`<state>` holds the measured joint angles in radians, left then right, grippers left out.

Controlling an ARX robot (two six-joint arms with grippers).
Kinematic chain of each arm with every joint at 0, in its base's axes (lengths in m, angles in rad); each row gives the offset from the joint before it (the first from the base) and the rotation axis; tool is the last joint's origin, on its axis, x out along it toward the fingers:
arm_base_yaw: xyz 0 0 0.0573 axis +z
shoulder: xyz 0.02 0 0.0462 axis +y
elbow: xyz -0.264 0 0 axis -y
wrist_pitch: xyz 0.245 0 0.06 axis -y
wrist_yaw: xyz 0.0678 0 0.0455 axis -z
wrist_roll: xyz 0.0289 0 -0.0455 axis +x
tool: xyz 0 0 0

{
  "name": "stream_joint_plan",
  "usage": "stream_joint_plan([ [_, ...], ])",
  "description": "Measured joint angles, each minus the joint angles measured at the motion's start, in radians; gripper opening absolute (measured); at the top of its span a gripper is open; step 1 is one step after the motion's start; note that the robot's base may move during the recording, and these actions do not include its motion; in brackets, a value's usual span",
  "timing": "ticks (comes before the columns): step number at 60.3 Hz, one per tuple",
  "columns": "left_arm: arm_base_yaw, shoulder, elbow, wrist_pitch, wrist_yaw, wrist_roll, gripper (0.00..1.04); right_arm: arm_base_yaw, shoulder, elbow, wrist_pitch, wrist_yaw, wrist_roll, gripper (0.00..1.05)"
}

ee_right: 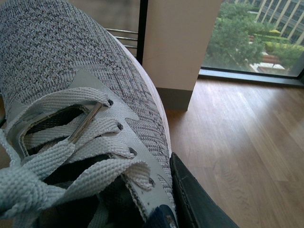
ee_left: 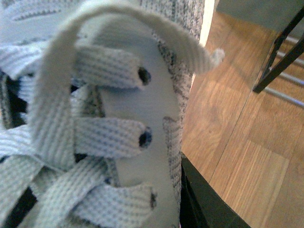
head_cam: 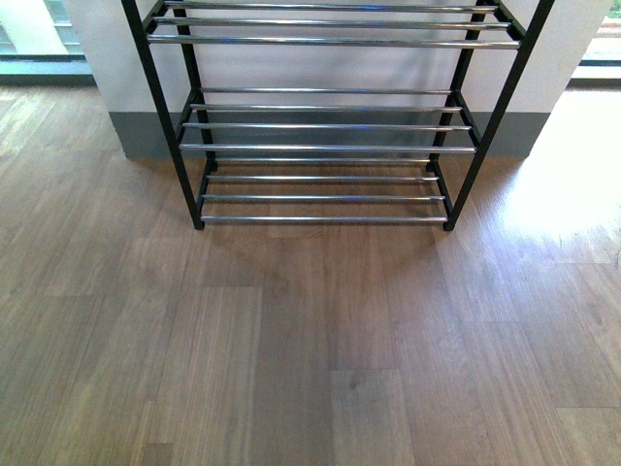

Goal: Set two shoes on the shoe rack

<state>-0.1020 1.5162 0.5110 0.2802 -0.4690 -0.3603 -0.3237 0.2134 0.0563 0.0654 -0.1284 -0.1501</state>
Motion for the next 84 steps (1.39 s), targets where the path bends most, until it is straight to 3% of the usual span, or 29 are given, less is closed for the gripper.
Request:
stream_joint_plan([
  [18,-0.084,-0.370,-0.123,-0.104,-0.124,0.091,0.06,0.000,0.000,0.000,0.000,0.000,0.000,0.01],
  [30,-0.235,-0.774,-0.177,-0.351,-0.260,0.135,0.05,0.000,0.000,0.000,0.000,0.000,0.000,0.01],
  [42,-0.253,-1.056,-0.220,-0.383,-0.364,0.233,0.05,0.000,0.000,0.000,0.000,0.000,0.000,0.01],
  [58,-0.255,-1.132,-0.264,-0.389,-0.397,0.284,0.05,0.000,0.000,0.000,0.000,0.000,0.000,0.01],
  [64,-0.285,-1.139,-0.301,-0.317,-0.434,0.319,0.05,0.000,0.000,0.000,0.000,0.000,0.000,0.01],
  [84,-0.294,-1.143,-0.303,-0.299,-0.441,0.350,0.05,0.000,0.000,0.000,0.000,0.000,0.000,0.01],
])
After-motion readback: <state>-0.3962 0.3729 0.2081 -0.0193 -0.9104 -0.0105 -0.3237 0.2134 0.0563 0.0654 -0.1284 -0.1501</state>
